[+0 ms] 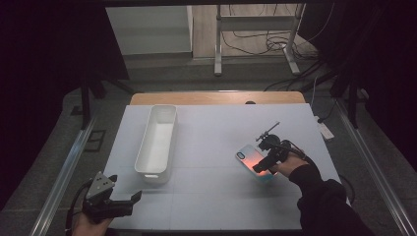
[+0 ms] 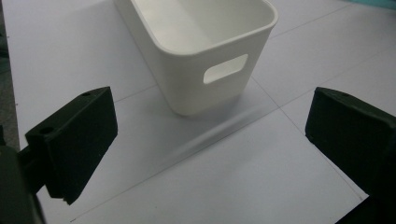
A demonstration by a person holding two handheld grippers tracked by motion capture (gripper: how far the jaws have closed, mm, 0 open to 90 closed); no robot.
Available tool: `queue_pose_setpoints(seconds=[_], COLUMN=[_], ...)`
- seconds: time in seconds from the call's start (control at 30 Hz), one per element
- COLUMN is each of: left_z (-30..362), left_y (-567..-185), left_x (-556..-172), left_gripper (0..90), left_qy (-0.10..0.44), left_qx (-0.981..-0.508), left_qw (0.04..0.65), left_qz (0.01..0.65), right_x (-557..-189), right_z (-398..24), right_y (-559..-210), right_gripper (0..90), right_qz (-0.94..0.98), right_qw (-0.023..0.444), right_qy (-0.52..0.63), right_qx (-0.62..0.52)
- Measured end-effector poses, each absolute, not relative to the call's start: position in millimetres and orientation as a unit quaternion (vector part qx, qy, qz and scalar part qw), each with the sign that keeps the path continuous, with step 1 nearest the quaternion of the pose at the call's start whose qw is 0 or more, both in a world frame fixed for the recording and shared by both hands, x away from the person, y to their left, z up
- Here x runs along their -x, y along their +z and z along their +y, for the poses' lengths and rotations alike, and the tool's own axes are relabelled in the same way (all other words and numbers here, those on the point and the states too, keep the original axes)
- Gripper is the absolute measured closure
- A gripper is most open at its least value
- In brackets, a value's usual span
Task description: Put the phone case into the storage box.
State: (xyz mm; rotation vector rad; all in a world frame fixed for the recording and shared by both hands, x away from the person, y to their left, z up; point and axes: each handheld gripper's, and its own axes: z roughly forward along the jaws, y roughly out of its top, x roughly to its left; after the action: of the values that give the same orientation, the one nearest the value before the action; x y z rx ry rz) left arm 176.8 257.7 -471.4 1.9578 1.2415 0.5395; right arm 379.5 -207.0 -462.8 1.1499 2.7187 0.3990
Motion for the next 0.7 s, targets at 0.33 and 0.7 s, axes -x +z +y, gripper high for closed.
queue_pose_setpoints(seconds=[0.33,0.7], left_z=[257.7,257.7], left_y=[-471.3,-471.4], left_x=[-176.8,-176.7], left_gripper=[3.0,3.0], left_qy=[0.21,0.21], left_qx=[-0.764,-0.764], left_qw=[0.371,0.371], left_qz=[0.484,0.484], right_x=[-388.4,-395.0], right_z=[-193.8,-180.3], right_y=[-467.9,-470.2], right_gripper=[0.0,0.0], right_qz=[0.917,0.921], right_qw=[0.074,0.073], right_qy=[0.117,0.106], right_qx=[-0.374,-0.369])
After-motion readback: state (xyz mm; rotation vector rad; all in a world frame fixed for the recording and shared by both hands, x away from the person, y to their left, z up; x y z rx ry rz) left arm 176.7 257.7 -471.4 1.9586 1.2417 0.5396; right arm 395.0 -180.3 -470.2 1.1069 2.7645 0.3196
